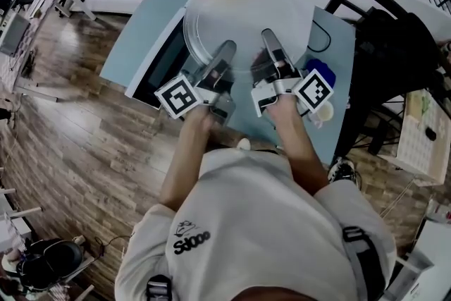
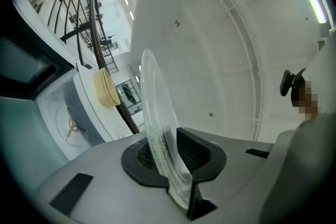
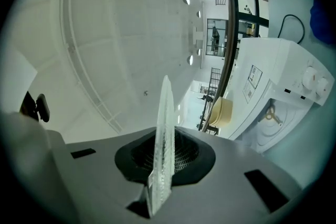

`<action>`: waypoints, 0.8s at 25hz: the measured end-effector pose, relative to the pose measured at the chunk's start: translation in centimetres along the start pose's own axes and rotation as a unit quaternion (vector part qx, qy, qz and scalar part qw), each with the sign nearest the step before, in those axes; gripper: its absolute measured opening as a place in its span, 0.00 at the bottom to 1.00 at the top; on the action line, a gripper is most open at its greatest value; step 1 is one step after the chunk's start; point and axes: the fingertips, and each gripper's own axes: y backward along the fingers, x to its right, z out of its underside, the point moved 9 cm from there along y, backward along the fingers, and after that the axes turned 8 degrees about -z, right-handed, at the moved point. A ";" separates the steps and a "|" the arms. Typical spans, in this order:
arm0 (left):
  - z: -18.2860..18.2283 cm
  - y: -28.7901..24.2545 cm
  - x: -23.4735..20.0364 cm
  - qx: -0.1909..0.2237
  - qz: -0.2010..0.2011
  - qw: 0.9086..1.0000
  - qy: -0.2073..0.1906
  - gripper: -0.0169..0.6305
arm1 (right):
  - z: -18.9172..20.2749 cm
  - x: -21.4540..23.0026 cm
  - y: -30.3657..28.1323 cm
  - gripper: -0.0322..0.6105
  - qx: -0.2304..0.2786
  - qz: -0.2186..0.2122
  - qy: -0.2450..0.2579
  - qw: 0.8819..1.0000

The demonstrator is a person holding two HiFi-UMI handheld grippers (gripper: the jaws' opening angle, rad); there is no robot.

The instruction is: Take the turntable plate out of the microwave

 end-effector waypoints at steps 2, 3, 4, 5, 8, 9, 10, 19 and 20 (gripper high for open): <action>-0.1 0.0 0.2 0.001 0.003 1.000 0.001 0.13 | 0.0 -0.2 -0.1 0.09 -0.003 -0.002 0.003 1.000; -0.1 0.0 0.2 0.002 0.003 1.000 0.001 0.13 | 0.0 -0.2 -0.1 0.09 -0.004 -0.002 0.003 1.000; -0.1 0.1 0.2 0.001 0.002 1.000 0.001 0.13 | 0.0 -0.2 -0.1 0.09 -0.005 -0.001 0.003 1.000; 0.0 0.1 0.2 0.001 0.001 1.000 0.003 0.13 | 0.0 -0.2 -0.1 0.09 -0.005 0.000 0.003 1.000; 0.1 0.1 -0.1 -0.002 -0.004 1.000 0.008 0.13 | 0.1 0.1 0.0 0.09 -0.004 0.004 0.001 1.000; 0.1 0.0 -0.2 -0.002 -0.004 1.000 0.010 0.13 | 0.1 0.2 0.0 0.09 -0.004 0.005 0.001 1.000; 0.1 0.0 -0.3 -0.002 -0.004 1.000 0.011 0.13 | 0.1 0.3 0.0 0.09 -0.004 0.005 0.002 1.000; 0.2 0.0 -0.3 -0.006 -0.008 1.000 0.015 0.13 | 0.2 0.3 0.2 0.09 0.000 0.011 0.002 1.000; 0.2 0.0 -0.3 -0.005 -0.008 1.000 0.015 0.13 | 0.2 0.2 0.2 0.09 -0.001 0.011 0.004 1.000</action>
